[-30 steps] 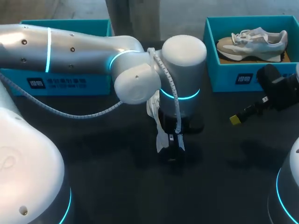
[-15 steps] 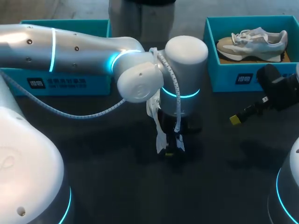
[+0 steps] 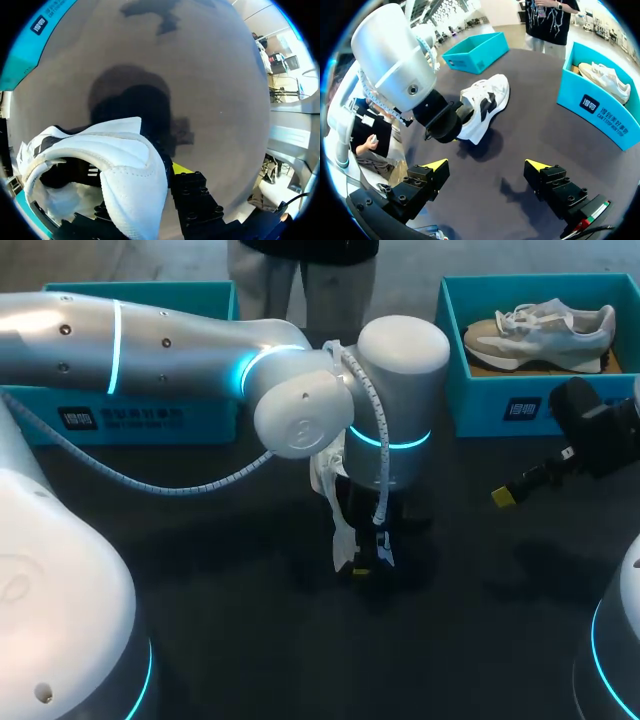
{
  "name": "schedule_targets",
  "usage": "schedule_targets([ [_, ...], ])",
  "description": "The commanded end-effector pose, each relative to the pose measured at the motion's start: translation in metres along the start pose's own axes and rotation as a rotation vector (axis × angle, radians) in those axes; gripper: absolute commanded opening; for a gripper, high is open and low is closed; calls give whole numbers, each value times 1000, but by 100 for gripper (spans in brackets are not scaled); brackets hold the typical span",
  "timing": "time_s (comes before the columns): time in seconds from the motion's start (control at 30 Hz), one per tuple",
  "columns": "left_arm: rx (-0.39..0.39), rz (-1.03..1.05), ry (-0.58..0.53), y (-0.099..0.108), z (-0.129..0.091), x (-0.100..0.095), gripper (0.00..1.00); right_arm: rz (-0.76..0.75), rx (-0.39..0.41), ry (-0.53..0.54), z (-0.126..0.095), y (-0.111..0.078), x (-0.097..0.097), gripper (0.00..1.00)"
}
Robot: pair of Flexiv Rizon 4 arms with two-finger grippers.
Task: Take the shoe out of the shoebox, open the shoe tongue, remove and reinsert the insole, then place the shoe into the shoebox
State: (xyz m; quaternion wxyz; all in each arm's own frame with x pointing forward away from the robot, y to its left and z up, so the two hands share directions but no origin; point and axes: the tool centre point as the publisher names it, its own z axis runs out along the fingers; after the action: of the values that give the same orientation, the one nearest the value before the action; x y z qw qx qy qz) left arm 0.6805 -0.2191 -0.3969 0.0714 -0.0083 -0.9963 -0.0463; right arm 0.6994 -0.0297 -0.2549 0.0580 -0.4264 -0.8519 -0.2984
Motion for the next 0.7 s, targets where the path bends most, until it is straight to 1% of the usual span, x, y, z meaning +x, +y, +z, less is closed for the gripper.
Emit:
schedule_targets([
  [0.03,3,16,-4,4,-20,10,0,0,0,-1,0,0,0,100],
  [0.2,32,23,-42,4,-45,17,0,0,0,-1,0,0,0,100],
  [0.37,39,23,-70,7,-67,21,0,0,0,-1,0,0,0,100],
  [0.53,35,56,-106,13,-89,22,0,0,0,-1,0,0,0,100],
  [0.7,45,96,-123,24,-117,26,0,0,0,-1,0,0,0,100],
])
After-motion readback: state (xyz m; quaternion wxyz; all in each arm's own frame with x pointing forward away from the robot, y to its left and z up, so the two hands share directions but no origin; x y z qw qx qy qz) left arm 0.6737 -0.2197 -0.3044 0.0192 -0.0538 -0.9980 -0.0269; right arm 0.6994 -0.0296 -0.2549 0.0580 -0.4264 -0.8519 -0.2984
